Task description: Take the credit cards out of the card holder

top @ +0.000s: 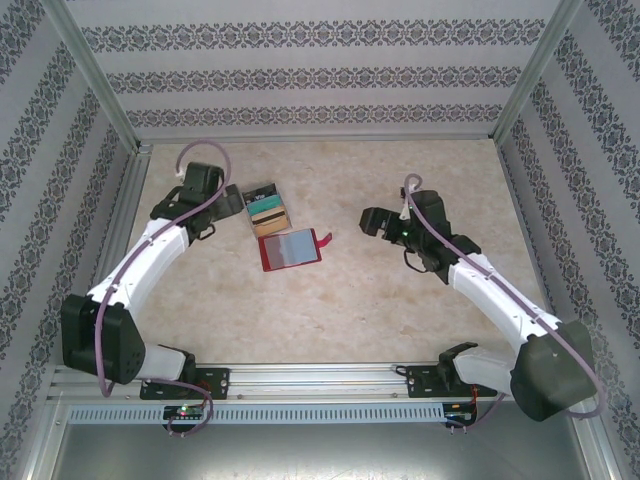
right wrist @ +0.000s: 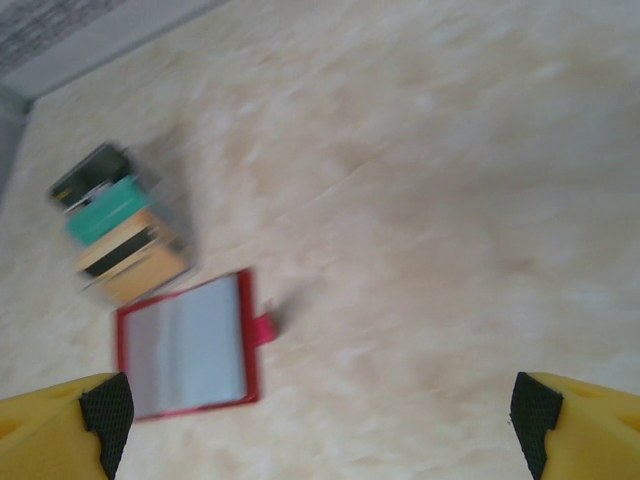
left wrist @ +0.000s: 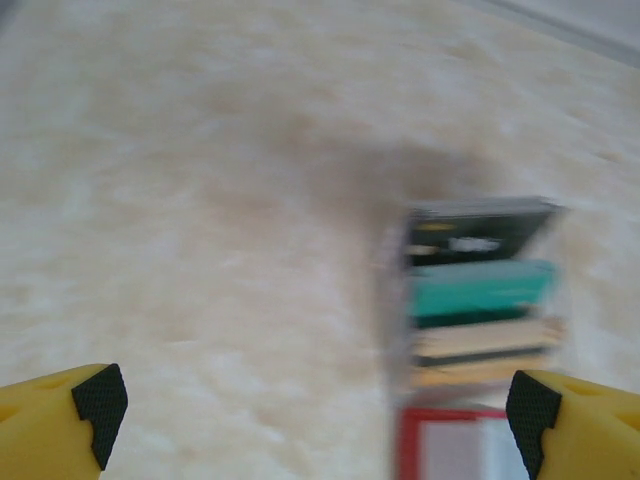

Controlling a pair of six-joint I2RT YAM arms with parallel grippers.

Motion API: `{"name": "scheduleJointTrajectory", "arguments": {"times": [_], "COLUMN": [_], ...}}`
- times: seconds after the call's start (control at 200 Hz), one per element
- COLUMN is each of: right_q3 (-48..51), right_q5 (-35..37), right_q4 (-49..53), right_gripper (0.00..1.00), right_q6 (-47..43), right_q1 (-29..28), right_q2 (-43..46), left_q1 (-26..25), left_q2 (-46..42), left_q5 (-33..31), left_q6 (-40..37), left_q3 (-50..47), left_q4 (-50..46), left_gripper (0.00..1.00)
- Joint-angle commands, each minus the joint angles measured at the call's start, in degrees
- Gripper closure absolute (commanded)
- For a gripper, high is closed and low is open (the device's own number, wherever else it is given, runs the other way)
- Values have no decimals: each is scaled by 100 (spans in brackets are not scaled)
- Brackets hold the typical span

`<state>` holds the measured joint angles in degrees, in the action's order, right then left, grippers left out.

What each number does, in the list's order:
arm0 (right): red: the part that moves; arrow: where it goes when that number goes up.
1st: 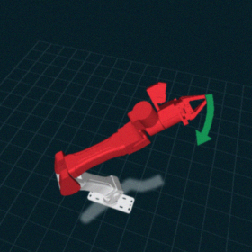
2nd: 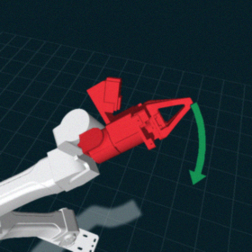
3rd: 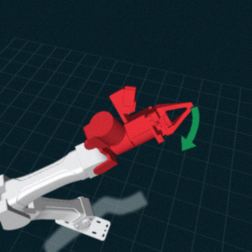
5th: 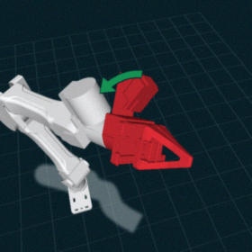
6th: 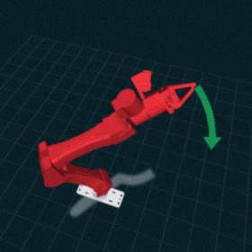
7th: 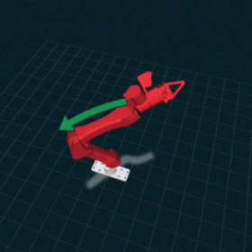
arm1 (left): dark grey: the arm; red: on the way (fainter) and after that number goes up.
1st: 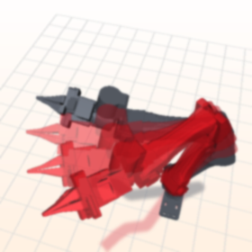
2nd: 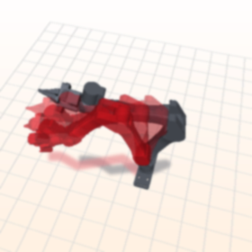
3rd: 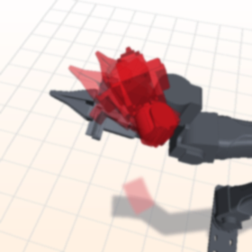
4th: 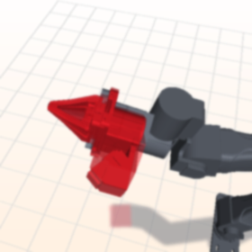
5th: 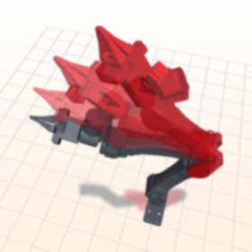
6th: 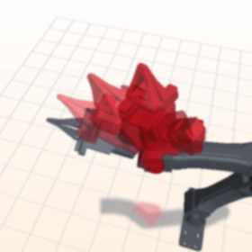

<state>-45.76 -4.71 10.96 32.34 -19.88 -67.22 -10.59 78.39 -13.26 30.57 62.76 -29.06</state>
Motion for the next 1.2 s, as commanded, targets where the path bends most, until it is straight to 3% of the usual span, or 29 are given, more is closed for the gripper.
{"name": "scheduleJointTrajectory", "arguments": {"times": [0.0,0.14,0.36,0.445,0.545,0.605,0.824,0.924,0.999,1.049,1.194], "right_q3": [268,620,1003,1167,1454,1634,2429,2496,2417,2453,2373], "right_q5": [1408,2573,3405,3075,2550,2367,1201,682,659,655,579], "right_q4": [129,-300,-1264,-1959,-3077,-3780,-6022,-6532,-6183,-6383,-6178], "right_gripper": [2,2,2,2,2,2,2,2,2,2,2], "right_q6": [-596,-1561,-2545,-2616,-2702,-2801,-2774,-2886,-2891,-2895,-3087], "right_q1": [148,273,718,999,1248,1354,1975,2018,2023,2020,1932], "right_q2": [230,297,-213,-440,-697,-877,-1594,-1959,-1865,-1920,-1891], "left_q1": [374,801,1107,1148,1140,1151,1156,1112,1083,1068,1068], "left_q2": [-209,-176,616,869,1052,1123,799,933,1154,1064,1099], "left_q5": [-1108,-1137,-962,-885,-297,-340,648,1243,1373,1357,1349], "left_q6": [225,-357,-1242,-1437,-2065,-2175,-2596,-2900,-3001,-3004,-3004], "left_q3": [-709,-1392,-1750,-1951,-2321,-2605,-3307,-3656,-3979,-3891,-3920], "left_q4": [191,1106,2527,3348,4567,5286,6300,7124,7926,7539,7675], "left_gripper": [1,1,1,1,0,1,0,1,1,1,1]}}
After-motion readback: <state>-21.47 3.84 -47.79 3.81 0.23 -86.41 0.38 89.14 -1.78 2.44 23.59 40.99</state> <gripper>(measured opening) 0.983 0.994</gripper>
